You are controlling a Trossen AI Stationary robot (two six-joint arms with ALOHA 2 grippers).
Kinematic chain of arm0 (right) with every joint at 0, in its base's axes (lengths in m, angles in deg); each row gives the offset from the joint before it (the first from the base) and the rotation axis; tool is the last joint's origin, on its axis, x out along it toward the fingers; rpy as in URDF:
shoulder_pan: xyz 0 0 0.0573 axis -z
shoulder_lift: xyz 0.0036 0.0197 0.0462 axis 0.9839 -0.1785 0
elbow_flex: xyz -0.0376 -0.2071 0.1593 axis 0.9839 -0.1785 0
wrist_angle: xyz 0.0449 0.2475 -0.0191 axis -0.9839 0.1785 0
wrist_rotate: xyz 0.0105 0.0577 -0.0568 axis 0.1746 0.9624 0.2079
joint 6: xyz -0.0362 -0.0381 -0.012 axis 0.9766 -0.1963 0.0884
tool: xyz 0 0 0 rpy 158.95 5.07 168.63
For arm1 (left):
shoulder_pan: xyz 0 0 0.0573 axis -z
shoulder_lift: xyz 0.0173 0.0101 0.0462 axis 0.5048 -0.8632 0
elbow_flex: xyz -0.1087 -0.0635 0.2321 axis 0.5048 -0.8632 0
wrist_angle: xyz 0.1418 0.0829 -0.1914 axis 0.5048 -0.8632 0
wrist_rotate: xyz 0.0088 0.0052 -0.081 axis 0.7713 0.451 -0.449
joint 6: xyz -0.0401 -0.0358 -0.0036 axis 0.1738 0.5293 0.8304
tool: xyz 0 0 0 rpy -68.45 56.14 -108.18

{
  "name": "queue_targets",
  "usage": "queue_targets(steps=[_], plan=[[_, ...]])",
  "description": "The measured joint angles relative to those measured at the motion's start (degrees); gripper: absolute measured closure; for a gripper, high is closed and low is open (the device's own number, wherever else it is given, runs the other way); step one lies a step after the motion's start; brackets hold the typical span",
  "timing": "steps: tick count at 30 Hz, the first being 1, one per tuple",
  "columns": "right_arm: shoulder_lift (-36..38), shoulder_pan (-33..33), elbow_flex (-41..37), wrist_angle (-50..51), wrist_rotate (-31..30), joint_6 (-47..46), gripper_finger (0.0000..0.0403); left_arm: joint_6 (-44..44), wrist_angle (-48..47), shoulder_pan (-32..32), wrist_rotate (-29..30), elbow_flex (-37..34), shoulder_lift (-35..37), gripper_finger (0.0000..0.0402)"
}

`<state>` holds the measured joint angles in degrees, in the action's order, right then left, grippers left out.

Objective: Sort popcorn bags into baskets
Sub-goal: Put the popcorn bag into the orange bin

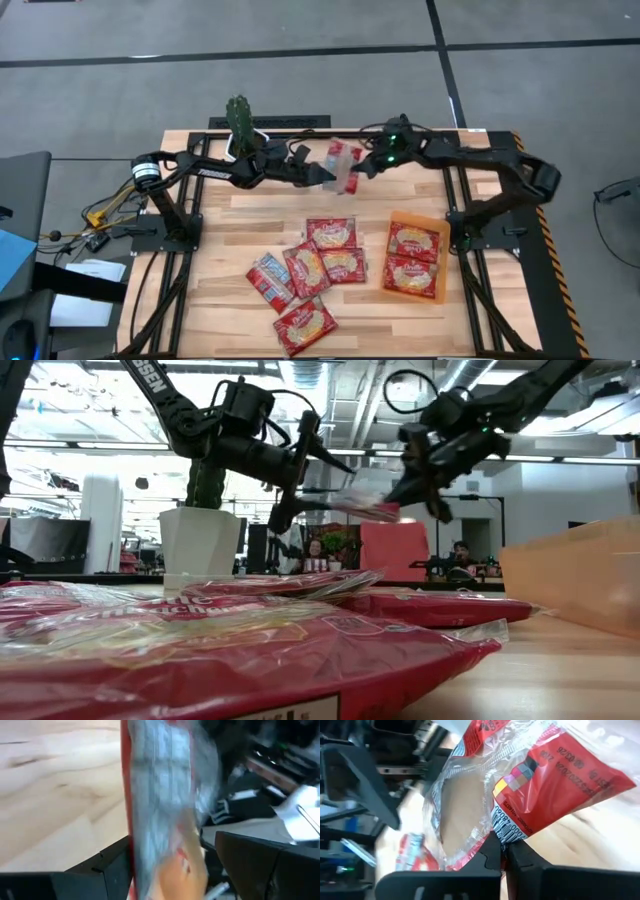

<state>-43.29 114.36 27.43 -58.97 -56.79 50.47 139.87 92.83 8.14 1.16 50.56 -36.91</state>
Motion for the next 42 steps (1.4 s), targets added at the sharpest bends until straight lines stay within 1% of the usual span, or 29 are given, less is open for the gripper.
queue_targets(steps=[5, 9, 11, 14, 18, 22, 24, 29, 34, 38, 42], plan=[[7.1, 3.4, 0.0, 15.7, -2.0, 7.4, 0.0395, 0.1, 3.3, 0.6, -5.5, 0.0, 0.0, 0.0148], [12.0, 4.9, 0.0, 28.9, -3.2, 16.4, 0.0395, 0.1, 5.8, 1.5, -11.3, 0.0, 0.0, 0.0148], [15.2, 4.6, -0.1, 33.9, -2.3, 20.3, 0.0395, 0.1, 5.9, 1.8, -13.0, 0.0, 0.0, 0.0148], [20.6, 3.4, 0.0, 40.1, 1.2, 25.4, 0.0395, 0.1, 6.4, 2.1, -14.3, 0.0, 0.0, 0.0148], [27.2, -1.0, 0.0, 51.1, 3.1, 31.4, 0.0395, 0.1, 6.8, 2.1, -14.2, 0.0, 0.0, 0.0148], [30.9, -8.5, 0.0, 61.6, 3.3, 32.2, 0.0395, 0.0, 6.7, 2.0, -14.2, 0.0, 0.0, 0.0148], [32.0, -12.9, 0.0, 65.1, 1.9, 31.5, 0.0394, -0.5, 6.7, 2.0, -14.1, 0.0, 0.0, 0.0148], [32.1, -24.8, 0.0, 67.4, -2.9, 27.2, 0.0391, -1.4, 6.6, 2.1, -12.6, 0.0, 0.0, 0.0148], [28.4, -35.3, 0.0, 66.5, -6.4, 24.0, 0.0391, -1.4, 6.5, 2.0, -11.6, 0.0, 0.0, 0.0148], [24.1, -41.5, 0.0, 64.1, -9.1, 23.0, 0.0390, -1.5, 6.5, 2.1, -11.4, -0.1, 0.0, 0.0148], [19.6, -45.7, 0.0, 61.7, -10.2, 23.1, 0.0390, -2.5, 6.5, 2.1, -11.4, -0.1, 0.0, 0.0148]])
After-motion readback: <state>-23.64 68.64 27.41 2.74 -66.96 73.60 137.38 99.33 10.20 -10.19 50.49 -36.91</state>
